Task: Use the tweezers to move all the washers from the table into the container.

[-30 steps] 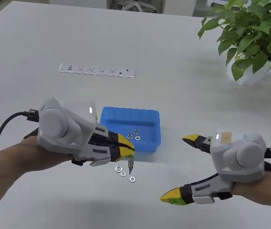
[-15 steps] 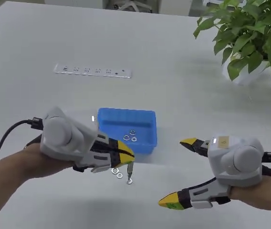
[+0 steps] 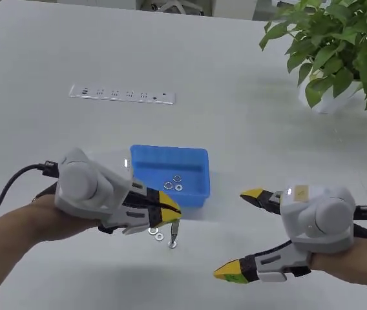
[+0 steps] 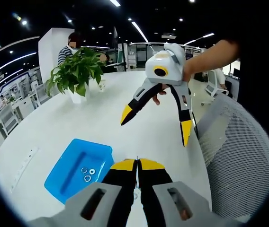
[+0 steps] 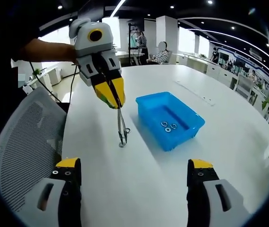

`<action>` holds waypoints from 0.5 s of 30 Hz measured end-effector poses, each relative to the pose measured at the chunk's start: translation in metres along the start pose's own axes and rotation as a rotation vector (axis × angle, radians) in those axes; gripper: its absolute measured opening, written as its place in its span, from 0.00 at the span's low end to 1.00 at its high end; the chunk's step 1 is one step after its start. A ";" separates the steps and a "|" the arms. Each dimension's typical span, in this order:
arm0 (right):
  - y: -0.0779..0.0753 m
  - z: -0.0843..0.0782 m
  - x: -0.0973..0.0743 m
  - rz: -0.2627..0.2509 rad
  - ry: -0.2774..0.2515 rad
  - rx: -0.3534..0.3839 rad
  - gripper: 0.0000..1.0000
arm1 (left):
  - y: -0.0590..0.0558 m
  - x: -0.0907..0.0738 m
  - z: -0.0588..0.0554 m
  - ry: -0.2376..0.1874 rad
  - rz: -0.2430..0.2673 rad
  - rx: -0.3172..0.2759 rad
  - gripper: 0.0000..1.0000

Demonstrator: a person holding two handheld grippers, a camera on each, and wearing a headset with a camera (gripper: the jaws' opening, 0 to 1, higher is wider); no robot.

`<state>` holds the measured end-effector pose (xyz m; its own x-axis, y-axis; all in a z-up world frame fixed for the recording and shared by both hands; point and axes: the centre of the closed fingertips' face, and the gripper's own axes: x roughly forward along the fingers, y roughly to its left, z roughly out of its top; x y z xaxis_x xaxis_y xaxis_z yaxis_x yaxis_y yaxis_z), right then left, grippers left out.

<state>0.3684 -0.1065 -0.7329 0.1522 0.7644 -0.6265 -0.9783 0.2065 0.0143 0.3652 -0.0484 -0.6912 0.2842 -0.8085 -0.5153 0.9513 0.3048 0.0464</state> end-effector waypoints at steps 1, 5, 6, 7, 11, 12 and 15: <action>0.001 0.000 0.001 0.005 0.001 -0.007 0.92 | 0.000 0.000 0.000 0.002 -0.002 0.004 0.05; 0.004 0.004 0.004 0.036 -0.011 -0.059 0.84 | -0.001 -0.001 0.000 0.009 -0.024 0.016 0.05; 0.004 0.004 0.005 0.041 -0.010 -0.064 0.84 | -0.001 -0.001 0.000 0.013 -0.031 0.020 0.05; 0.005 0.005 0.006 0.048 -0.010 -0.070 0.82 | -0.002 -0.001 0.000 0.016 -0.040 0.021 0.05; 0.007 0.008 0.012 0.074 -0.008 -0.100 0.74 | -0.002 0.000 -0.001 0.019 -0.057 0.027 0.05; 0.007 0.008 0.013 0.082 -0.005 -0.105 0.72 | -0.001 0.000 -0.001 0.021 -0.061 0.028 0.05; 0.010 0.007 0.018 0.114 0.010 -0.126 0.65 | -0.001 0.000 -0.001 0.028 -0.073 0.032 0.05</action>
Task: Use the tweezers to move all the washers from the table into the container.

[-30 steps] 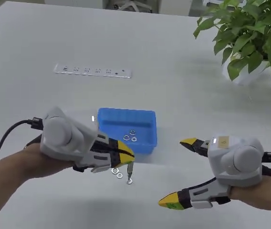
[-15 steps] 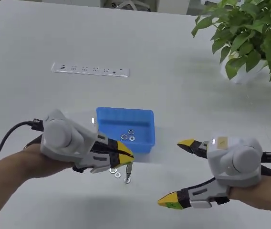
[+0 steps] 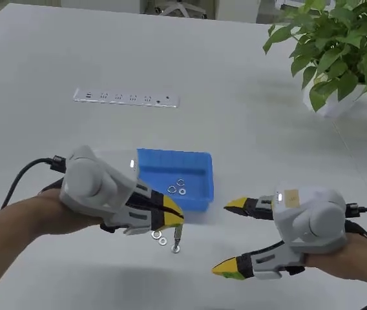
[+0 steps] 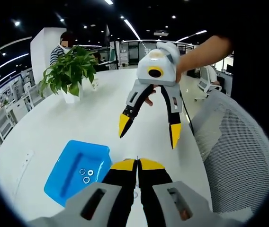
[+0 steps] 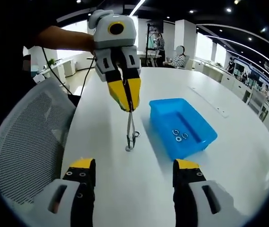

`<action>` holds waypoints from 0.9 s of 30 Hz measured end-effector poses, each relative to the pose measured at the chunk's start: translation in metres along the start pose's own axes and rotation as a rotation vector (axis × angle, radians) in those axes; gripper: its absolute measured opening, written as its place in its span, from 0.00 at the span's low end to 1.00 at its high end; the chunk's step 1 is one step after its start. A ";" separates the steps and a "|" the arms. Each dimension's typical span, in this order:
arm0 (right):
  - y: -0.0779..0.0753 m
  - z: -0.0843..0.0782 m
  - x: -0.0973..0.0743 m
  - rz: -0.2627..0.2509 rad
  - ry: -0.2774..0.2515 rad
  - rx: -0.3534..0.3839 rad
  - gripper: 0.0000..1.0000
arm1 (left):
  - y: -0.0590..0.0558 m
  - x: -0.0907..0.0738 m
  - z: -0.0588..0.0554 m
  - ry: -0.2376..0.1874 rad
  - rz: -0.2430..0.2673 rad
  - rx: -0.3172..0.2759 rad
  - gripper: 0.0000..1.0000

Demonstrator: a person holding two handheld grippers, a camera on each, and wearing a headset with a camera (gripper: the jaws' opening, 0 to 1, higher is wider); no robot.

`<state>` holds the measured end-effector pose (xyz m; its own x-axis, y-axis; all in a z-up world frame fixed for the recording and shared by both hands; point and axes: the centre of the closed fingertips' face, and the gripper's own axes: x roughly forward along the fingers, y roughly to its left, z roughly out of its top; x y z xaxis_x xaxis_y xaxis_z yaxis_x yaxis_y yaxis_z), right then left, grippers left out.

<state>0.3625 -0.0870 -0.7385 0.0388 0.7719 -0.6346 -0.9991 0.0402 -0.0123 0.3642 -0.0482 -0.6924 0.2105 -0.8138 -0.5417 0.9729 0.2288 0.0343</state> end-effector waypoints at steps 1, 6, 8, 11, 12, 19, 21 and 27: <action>0.001 -0.001 0.002 0.012 0.008 -0.012 0.62 | 0.000 0.000 0.000 0.003 -0.006 0.003 0.05; 0.005 -0.001 0.011 0.061 0.030 -0.075 0.51 | -0.001 0.000 0.000 0.012 -0.028 0.013 0.05; 0.007 0.001 0.015 0.081 0.034 -0.082 0.46 | -0.001 0.001 0.000 0.015 -0.035 0.019 0.05; 0.007 0.003 0.020 0.094 0.040 -0.096 0.43 | -0.001 0.001 0.000 0.021 -0.043 0.024 0.05; 0.007 0.005 0.022 0.102 0.040 -0.104 0.41 | -0.001 0.001 0.000 0.023 -0.046 0.026 0.05; 0.005 0.008 0.033 0.126 0.055 -0.139 0.32 | -0.001 0.000 -0.002 0.028 -0.059 0.030 0.05; 0.006 0.007 0.037 0.136 0.060 -0.145 0.30 | -0.002 0.000 -0.003 0.029 -0.064 0.031 0.05; 0.009 0.010 0.045 0.160 0.059 -0.158 0.25 | -0.004 0.000 -0.002 0.037 -0.079 0.039 0.05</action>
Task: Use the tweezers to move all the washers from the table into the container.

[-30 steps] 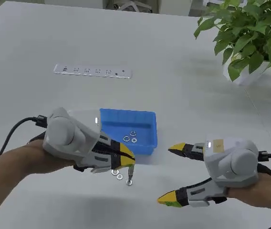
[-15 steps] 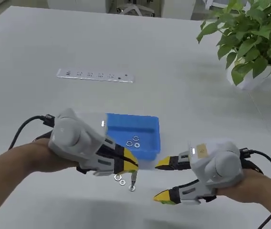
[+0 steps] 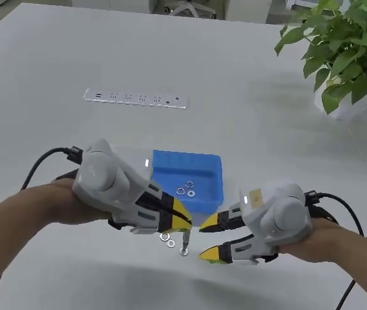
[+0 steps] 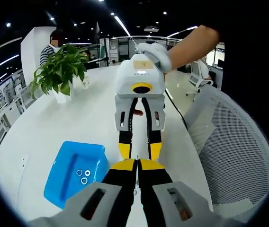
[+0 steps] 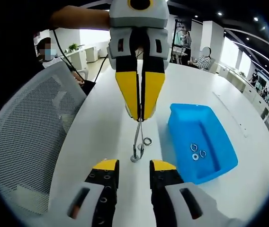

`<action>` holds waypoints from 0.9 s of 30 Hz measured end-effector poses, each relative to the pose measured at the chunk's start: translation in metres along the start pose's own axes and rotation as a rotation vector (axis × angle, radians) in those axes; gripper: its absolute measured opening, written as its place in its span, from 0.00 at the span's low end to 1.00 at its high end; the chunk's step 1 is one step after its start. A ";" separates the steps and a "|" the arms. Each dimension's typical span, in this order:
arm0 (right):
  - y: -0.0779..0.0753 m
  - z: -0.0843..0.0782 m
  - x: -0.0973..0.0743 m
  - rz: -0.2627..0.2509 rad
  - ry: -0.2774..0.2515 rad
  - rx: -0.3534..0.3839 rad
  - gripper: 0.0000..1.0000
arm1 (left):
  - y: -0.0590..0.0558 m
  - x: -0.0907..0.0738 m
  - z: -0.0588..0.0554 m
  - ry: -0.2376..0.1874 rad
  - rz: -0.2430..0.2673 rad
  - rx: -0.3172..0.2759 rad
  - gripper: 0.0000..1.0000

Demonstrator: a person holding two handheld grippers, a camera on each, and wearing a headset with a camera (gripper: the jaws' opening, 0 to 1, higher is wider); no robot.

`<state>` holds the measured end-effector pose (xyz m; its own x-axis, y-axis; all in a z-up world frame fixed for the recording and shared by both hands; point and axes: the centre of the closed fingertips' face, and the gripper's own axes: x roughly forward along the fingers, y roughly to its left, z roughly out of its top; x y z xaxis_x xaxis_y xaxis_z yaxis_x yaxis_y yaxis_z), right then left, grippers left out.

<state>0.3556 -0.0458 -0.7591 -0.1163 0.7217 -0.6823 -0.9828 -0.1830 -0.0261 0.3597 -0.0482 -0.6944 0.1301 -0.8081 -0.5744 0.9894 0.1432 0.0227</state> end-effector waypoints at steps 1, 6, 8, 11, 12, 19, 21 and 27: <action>-0.001 0.001 0.001 -0.002 0.000 -0.005 0.25 | 0.000 0.000 0.000 0.000 -0.002 0.000 0.05; -0.006 0.010 0.006 -0.005 -0.022 -0.003 0.21 | 0.001 0.001 0.000 0.005 -0.007 0.000 0.05; -0.007 0.010 0.008 -0.004 -0.023 -0.003 0.19 | 0.003 0.001 0.000 0.009 -0.004 0.001 0.05; -0.009 0.011 0.012 0.002 -0.023 0.000 0.16 | 0.004 0.002 -0.001 0.014 -0.007 0.001 0.05; -0.009 0.011 0.013 0.004 -0.022 -0.001 0.16 | 0.004 0.002 -0.001 0.015 -0.008 0.001 0.05; -0.007 0.009 0.019 0.018 -0.012 -0.001 0.11 | 0.003 0.003 -0.001 0.020 -0.010 0.001 0.05; -0.007 0.009 0.020 0.018 -0.011 -0.001 0.11 | 0.003 0.003 -0.001 0.021 -0.009 -0.001 0.05; -0.008 0.009 0.021 0.009 0.001 -0.008 0.11 | 0.004 0.003 -0.002 0.023 -0.007 -0.002 0.05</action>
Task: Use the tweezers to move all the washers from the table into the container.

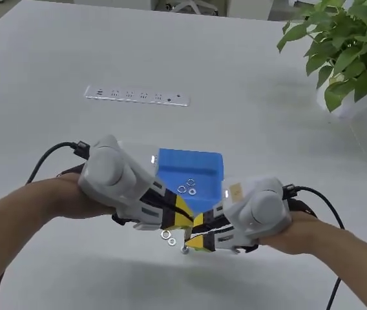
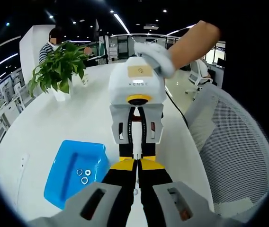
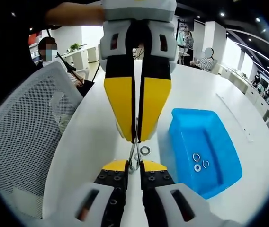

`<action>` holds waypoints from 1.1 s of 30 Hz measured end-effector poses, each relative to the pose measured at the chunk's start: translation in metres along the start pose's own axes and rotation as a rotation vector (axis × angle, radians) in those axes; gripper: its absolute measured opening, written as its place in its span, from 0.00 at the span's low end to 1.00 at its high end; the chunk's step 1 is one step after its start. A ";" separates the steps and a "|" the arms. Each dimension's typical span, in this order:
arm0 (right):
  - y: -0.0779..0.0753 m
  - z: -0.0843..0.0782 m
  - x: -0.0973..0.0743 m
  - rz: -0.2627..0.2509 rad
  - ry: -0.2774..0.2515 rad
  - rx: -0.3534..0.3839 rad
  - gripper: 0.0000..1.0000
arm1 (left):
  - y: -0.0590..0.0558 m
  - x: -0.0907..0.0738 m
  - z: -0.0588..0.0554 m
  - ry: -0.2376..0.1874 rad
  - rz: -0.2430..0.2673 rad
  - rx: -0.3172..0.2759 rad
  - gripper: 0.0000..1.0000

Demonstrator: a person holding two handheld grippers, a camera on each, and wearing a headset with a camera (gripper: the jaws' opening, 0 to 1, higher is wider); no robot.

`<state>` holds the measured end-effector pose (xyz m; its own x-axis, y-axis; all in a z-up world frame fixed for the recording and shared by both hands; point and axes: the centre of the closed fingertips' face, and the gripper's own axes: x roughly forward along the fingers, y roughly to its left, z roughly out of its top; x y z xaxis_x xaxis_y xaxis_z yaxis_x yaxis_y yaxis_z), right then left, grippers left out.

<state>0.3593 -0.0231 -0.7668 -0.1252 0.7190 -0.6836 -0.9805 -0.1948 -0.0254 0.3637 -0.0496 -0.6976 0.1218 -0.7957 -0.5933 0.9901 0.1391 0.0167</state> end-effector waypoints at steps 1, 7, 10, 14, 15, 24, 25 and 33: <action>0.000 0.000 0.001 -0.003 0.006 -0.002 0.11 | 0.000 0.000 0.000 0.000 0.002 0.000 0.05; -0.001 -0.001 0.001 -0.006 0.016 0.013 0.09 | 0.000 0.000 -0.001 0.001 0.001 -0.005 0.05; -0.001 -0.001 0.001 -0.007 0.021 0.019 0.09 | 0.000 0.001 -0.001 0.003 0.001 -0.006 0.05; -0.001 -0.001 0.001 -0.012 0.020 0.038 0.09 | 0.000 0.001 -0.001 0.005 0.002 -0.007 0.05; -0.001 -0.001 0.001 -0.014 0.018 0.041 0.08 | 0.000 0.001 -0.001 0.005 0.002 -0.006 0.05; 0.000 0.001 0.002 -0.019 0.011 0.049 0.08 | -0.001 -0.001 -0.006 0.032 0.005 -0.001 0.06; 0.000 0.001 0.002 -0.020 0.011 0.049 0.08 | -0.001 -0.001 -0.007 0.036 0.008 0.001 0.06; 0.000 0.000 0.002 -0.020 0.015 0.048 0.08 | -0.004 -0.010 -0.010 0.031 0.016 -0.025 0.13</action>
<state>0.3595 -0.0214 -0.7678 -0.1032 0.7120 -0.6945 -0.9890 -0.1481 -0.0048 0.3584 -0.0363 -0.6997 0.1348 -0.7748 -0.6177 0.9860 0.1667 0.0061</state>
